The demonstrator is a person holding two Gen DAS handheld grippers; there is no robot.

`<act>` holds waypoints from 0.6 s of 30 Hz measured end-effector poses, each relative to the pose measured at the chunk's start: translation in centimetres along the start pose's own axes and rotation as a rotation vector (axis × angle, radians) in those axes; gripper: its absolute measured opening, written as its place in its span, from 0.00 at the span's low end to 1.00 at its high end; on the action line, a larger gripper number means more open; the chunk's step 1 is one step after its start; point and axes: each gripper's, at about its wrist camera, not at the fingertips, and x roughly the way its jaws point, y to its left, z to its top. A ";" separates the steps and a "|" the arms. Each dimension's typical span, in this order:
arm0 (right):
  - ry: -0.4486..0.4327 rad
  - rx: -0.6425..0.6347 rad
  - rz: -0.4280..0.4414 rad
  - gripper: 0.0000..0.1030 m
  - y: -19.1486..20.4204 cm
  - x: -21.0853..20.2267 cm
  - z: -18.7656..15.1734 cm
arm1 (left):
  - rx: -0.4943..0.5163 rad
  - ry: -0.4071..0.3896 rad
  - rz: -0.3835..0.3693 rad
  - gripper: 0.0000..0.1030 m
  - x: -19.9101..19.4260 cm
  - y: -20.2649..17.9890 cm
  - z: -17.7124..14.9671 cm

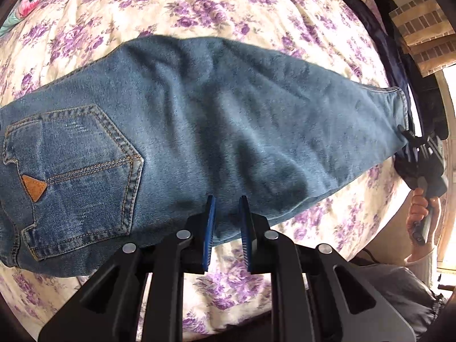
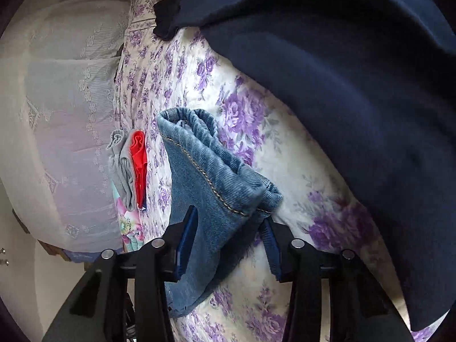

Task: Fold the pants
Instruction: 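Grasp the jeans leg with the left tool while the right tool holds the hems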

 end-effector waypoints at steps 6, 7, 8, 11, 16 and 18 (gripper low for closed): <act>-0.051 -0.062 -0.065 0.22 1.1 0.3 -0.5 | 0.103 -0.051 -0.078 0.15 -1.9 -6.3 3.3; -0.068 -0.100 -0.097 0.21 1.9 0.1 -0.8 | 0.124 -0.053 -0.088 0.15 -1.8 -7.7 3.9; -0.083 -0.137 -0.130 0.19 2.8 -0.2 -1.1 | 0.144 -0.055 -0.101 0.15 -1.6 -9.3 4.5; -0.109 -0.223 -0.203 0.17 5.4 -1.3 -2.0 | 0.213 -0.065 -0.129 0.15 0.2 -14.8 6.0; -0.099 -0.331 -0.269 0.16 8.4 -2.6 -3.0 | 0.268 -0.005 -0.138 0.00 5.2 -20.4 7.5; -0.102 -0.350 -0.270 0.16 9.0 -3.3 -3.3 | 0.264 -0.008 -0.115 0.00 6.5 -21.1 8.1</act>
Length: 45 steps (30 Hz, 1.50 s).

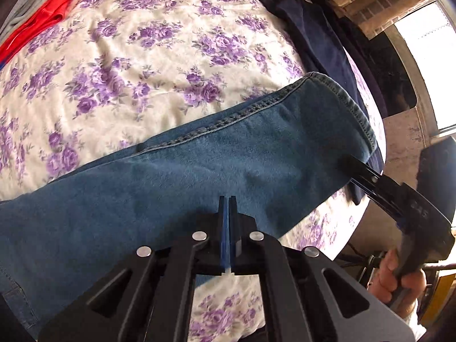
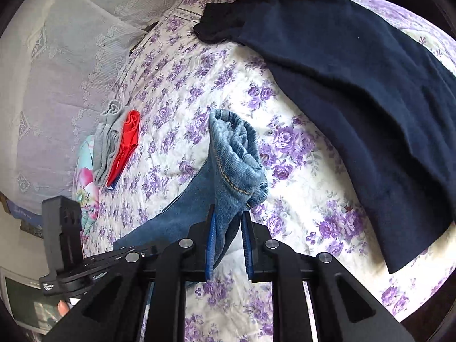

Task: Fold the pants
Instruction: 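Grasp the jeans leg with the left tool while the right tool holds the hems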

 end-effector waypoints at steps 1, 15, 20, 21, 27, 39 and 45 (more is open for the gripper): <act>-0.004 -0.009 0.000 0.16 0.3 -0.4 0.0 | -0.005 -0.001 0.010 0.00 0.6 -0.1 0.2; 0.127 0.187 0.050 0.54 -3.5 0.8 -1.2 | -0.048 0.037 0.025 0.01 3.2 1.8 -0.9; 0.156 0.267 0.094 0.54 -5.6 5.1 -1.3 | -0.047 0.037 0.033 0.01 3.1 1.7 -1.0; 0.140 0.274 0.117 0.54 -5.7 5.6 -1.0 | -0.052 0.040 0.030 0.01 3.1 1.8 -1.1; 0.106 0.245 0.130 0.20 -5.0 6.7 0.3 | -0.047 0.046 0.021 0.01 2.4 1.4 -3.0; 0.043 -0.137 -0.037 0.19 3.5 3.1 0.9 | -0.090 -0.020 -0.013 0.00 -1.1 2.4 -4.0; 0.020 -0.498 -0.104 0.19 11.5 1.5 -1.2 | -0.283 -0.102 0.049 0.00 -7.0 11.3 -8.2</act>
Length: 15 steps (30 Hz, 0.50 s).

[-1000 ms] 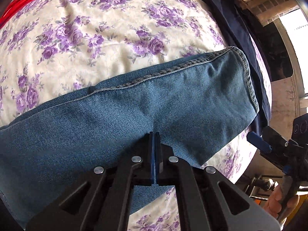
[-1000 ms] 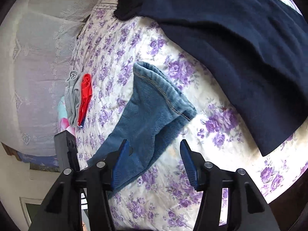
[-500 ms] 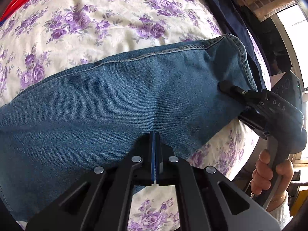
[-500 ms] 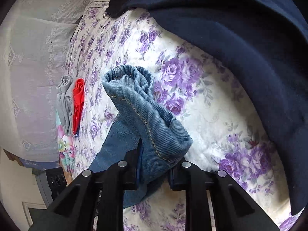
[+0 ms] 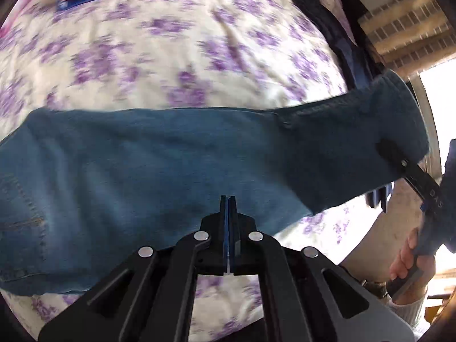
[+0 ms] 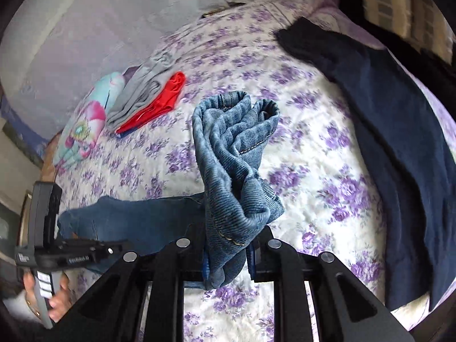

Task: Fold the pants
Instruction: 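Grasp the jeans leg with the left tool while the right tool holds the hems, then fold the leg hems with the right tool over onto the jeans seat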

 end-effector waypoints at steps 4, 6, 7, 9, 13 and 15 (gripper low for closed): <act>-0.006 -0.212 0.005 0.18 5.7 -0.1 -0.1 | -0.194 -0.069 0.056 0.00 -2.8 8.6 -1.1; 0.009 -0.313 0.031 0.18 8.6 0.5 -0.6 | -0.276 -0.105 0.066 0.00 -4.2 11.9 -2.1; 0.024 -0.357 0.043 0.18 10.0 1.1 -0.8 | -0.310 -0.117 0.063 0.00 -4.7 13.0 -2.4; 0.069 -0.432 0.075 0.18 12.7 2.7 -1.7 | -0.350 -0.134 0.061 0.00 -5.3 14.7 -3.0; 0.169 -0.551 0.106 0.18 16.7 7.3 -4.5 | -0.349 -0.112 0.075 0.00 -4.1 16.0 -3.7; 0.228 -0.600 0.071 0.20 17.6 10.1 -6.2 | -0.355 -0.114 0.064 0.00 -3.1 16.6 -4.0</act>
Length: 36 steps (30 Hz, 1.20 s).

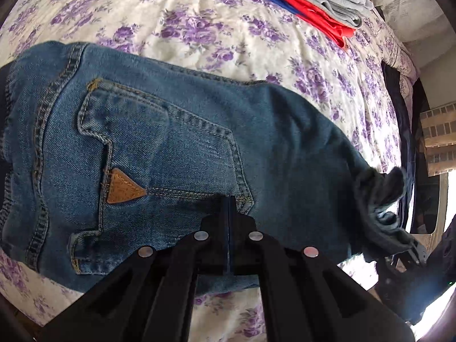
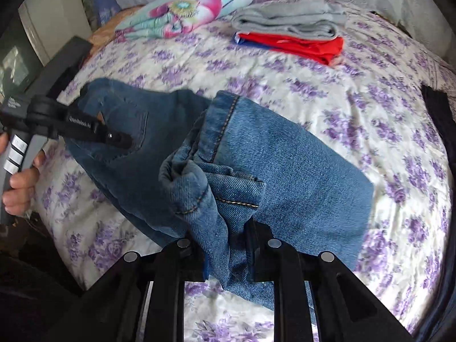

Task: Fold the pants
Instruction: 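Fold the leg hems with the right tool over onto the jeans seat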

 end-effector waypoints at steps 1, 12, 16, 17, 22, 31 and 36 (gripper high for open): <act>0.020 -0.013 -0.018 0.22 0.4 1.0 -0.2 | -0.002 -0.007 -0.012 0.00 0.2 0.2 -0.1; 0.091 0.126 0.296 0.62 -0.3 -5.4 2.5 | 0.007 -0.009 -0.090 0.01 0.0 1.2 -0.1; 0.059 0.161 0.251 0.24 -2.0 -5.3 3.1 | 0.006 -0.001 -0.101 0.01 0.2 1.1 0.2; 0.100 0.180 0.262 0.06 -2.2 -3.9 3.0 | 0.004 0.003 -0.106 0.01 0.2 1.2 0.3; 0.212 0.230 0.242 0.06 -1.8 3.1 0.9 | 0.013 0.021 -0.095 0.01 -0.1 1.3 0.4; 0.115 0.195 0.161 0.11 -1.2 -0.7 6.2 | -0.046 -0.159 -0.120 0.11 -10.8 3.9 -2.1; 0.148 0.249 0.125 0.09 -2.8 4.6 5.8 | -0.186 -0.248 -0.051 0.57 -15.1 9.4 -4.5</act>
